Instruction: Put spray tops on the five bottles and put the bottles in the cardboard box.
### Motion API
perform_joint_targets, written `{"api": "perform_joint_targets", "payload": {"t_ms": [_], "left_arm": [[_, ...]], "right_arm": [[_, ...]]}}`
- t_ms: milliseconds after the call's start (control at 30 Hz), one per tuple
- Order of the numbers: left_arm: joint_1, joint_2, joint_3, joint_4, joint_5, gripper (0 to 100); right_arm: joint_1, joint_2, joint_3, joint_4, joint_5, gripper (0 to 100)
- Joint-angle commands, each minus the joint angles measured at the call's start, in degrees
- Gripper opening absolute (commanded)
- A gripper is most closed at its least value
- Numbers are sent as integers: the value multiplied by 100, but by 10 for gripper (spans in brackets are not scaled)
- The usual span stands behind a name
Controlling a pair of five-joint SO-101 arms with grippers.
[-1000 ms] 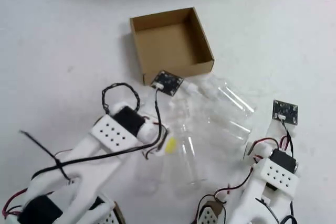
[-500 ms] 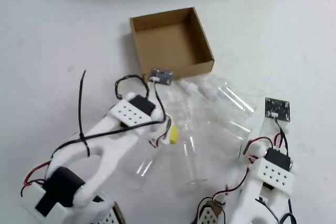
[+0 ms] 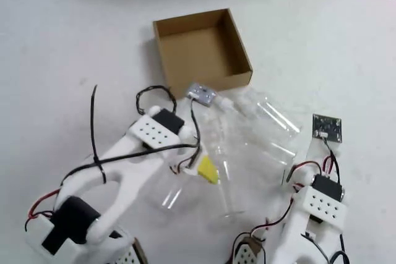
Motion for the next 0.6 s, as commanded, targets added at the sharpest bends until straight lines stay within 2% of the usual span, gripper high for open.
{"api": "perform_joint_targets", "payload": {"t_ms": [0,233,467,567], "left_arm": [[-75,31,-299,-44,-308,434],[-110,462,-580,26,-554,431],[-110,1833,-1574,132,-738,294],[-110,2026,-1714,255,-730,303]], "right_arm": [[-40,-31,-26,-66,62,20],[-40,-31,-26,-66,53,19],[-40,-31,-26,-75,53,18],[-40,-31,-26,-84,53,18]]}}
